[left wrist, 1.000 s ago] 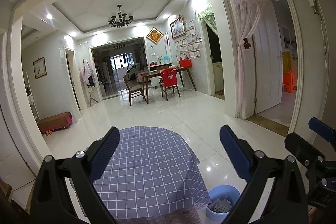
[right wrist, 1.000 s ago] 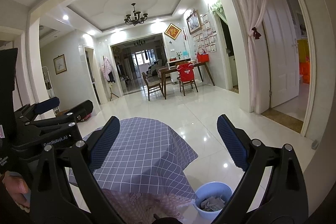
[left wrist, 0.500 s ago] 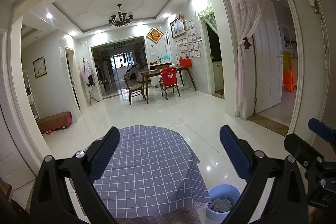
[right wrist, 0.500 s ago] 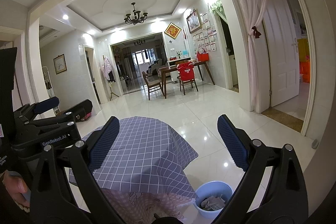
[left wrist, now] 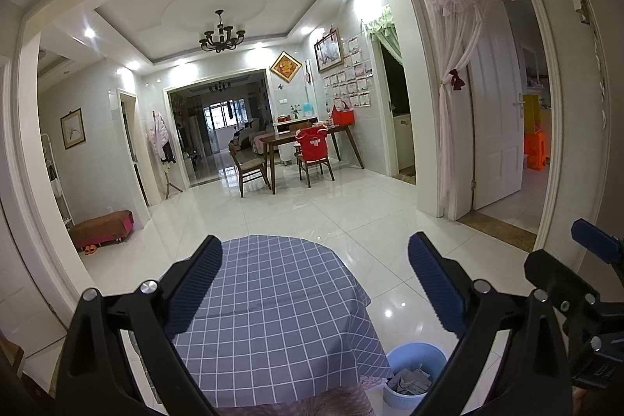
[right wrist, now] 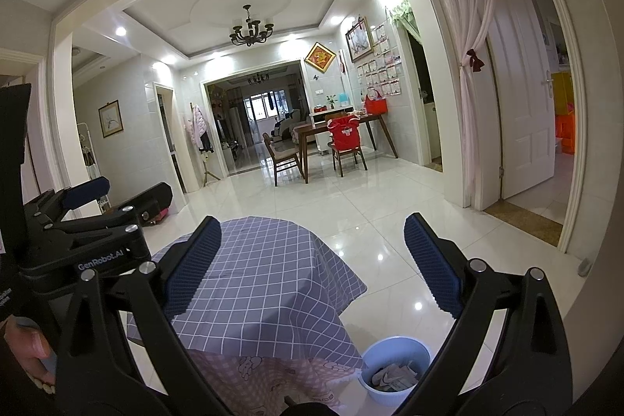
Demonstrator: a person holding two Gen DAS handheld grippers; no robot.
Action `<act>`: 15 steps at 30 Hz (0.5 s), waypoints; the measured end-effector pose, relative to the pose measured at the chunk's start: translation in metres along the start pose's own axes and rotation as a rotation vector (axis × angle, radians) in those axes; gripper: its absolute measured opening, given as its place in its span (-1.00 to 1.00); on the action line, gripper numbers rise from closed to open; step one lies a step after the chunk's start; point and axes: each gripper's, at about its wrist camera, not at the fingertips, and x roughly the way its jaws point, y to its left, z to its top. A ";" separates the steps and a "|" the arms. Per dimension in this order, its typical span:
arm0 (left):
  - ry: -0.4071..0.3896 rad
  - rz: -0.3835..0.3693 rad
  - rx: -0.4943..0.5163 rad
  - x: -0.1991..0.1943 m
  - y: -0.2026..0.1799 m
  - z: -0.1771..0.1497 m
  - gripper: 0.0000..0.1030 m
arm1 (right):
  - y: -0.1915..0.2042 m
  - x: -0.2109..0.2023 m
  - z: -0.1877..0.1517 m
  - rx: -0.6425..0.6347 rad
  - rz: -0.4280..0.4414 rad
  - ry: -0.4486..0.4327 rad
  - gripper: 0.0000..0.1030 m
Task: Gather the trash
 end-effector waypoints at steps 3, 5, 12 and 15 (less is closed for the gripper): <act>0.001 -0.002 0.000 0.000 0.000 -0.001 0.83 | -0.001 0.001 -0.001 0.000 -0.001 0.001 0.81; 0.000 -0.001 0.002 0.000 -0.001 0.000 0.83 | -0.001 0.001 -0.001 0.001 -0.001 0.000 0.81; -0.001 -0.004 0.004 0.000 -0.001 -0.002 0.83 | -0.001 0.000 -0.001 0.001 -0.001 0.003 0.81; -0.001 -0.003 0.004 0.000 -0.002 -0.002 0.83 | -0.001 -0.001 -0.001 0.000 0.000 0.002 0.81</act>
